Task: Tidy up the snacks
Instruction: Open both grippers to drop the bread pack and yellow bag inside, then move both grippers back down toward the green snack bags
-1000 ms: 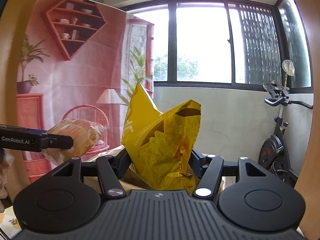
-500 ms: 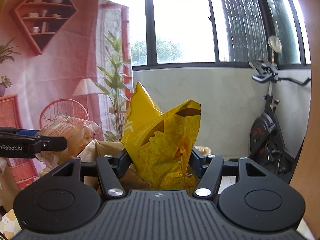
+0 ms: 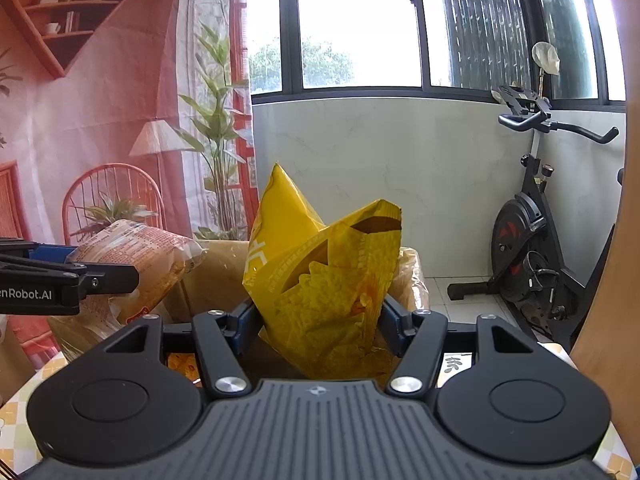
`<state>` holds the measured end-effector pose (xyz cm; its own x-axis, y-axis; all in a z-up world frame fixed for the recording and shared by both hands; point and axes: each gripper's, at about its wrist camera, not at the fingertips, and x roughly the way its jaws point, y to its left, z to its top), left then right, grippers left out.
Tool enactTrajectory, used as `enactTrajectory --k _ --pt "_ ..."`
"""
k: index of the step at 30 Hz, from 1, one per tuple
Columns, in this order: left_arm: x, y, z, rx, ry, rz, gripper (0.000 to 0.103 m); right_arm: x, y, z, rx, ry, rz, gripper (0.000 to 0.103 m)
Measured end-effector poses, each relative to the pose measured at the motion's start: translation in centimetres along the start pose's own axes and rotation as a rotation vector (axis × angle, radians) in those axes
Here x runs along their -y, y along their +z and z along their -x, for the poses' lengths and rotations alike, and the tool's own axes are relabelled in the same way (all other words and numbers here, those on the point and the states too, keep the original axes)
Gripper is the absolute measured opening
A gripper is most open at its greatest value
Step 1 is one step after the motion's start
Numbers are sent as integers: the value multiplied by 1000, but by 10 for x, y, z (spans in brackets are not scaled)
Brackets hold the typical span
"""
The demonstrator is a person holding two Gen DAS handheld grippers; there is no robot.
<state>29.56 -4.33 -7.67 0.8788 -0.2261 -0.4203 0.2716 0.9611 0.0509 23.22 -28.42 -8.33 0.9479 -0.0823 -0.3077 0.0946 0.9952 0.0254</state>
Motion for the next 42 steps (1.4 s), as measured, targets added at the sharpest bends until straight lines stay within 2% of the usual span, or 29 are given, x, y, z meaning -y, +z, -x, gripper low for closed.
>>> enactTrajectory --k 6,9,14,22,28,35,42 --pt "0 -3 -1 -22 1 -23 74 -1 -2 -4 -29 1 8 64" --pt "-1 -3 -1 -36 -24 -37 74 -1 -3 -6 -45 4 0 67" --pt "-2 -2 7 -15 -14 -51 74 1 -6 -6 -77 4 -18 68" --pt "-9 -5 25 -44 -28 -16 74 2 -8 17 -51 0 -23 70" --pt "-28 -14 53 -67 -27 39 74 0 -15 45 -28 22 -49 70" --pt "-49 -42 95 -55 -17 47 83 -5 -32 85 31 43 -74 70" --pt "-60 -91 115 -81 -2 87 85 -12 -65 111 57 35 -67 70"
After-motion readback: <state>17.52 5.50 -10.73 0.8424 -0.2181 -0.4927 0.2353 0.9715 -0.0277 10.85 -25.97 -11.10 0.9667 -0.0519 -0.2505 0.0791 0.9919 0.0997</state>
